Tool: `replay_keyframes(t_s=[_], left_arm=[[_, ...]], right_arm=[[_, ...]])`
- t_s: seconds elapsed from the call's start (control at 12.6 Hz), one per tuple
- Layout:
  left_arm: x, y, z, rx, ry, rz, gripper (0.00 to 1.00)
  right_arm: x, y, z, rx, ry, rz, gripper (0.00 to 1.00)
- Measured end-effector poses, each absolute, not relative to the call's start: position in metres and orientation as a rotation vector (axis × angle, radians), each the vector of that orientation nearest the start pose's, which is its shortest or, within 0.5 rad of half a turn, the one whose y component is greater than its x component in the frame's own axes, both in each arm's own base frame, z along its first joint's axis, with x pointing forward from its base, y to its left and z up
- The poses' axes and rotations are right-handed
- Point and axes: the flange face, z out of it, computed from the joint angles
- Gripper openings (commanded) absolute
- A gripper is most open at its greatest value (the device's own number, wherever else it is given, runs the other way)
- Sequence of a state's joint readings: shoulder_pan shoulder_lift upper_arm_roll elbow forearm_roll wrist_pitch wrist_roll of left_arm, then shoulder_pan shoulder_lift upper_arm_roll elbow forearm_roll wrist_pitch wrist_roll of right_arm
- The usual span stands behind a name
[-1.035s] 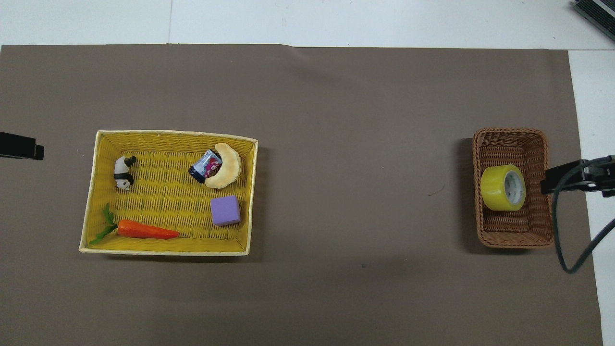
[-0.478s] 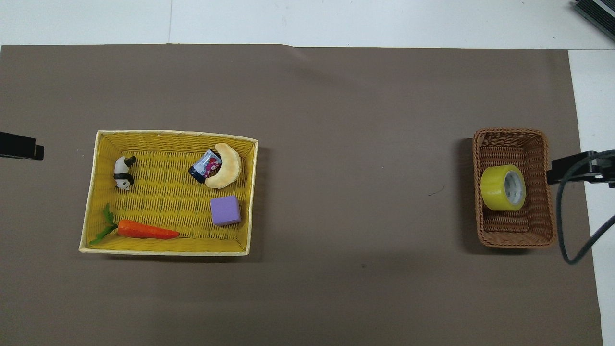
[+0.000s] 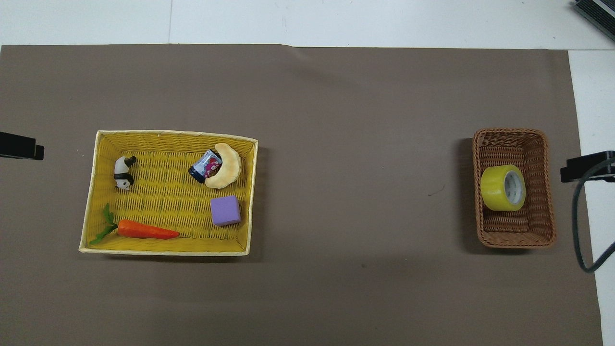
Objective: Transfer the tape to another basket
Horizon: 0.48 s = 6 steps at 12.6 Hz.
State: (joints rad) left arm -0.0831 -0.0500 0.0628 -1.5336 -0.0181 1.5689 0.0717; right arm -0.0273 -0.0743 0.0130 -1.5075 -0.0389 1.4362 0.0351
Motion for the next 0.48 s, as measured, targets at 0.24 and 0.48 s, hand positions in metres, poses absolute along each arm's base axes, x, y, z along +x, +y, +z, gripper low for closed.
replay_keyframes(t_s=[0.24, 0.48], left_arm=[[0.5387, -0.0118, 0.6692, -3.154, 0.146, -0.135, 1.00], [0.5387, -0.0118, 0.6692, -3.154, 0.146, -0.135, 1.00]], right_arm=[[0.5151, -0.0078, 0.6812, -3.165, 0.077, 0.003, 1.00], [0.5121, -0.0066, 0.6799, -3.158, 0.073, 0.024, 1.00]])
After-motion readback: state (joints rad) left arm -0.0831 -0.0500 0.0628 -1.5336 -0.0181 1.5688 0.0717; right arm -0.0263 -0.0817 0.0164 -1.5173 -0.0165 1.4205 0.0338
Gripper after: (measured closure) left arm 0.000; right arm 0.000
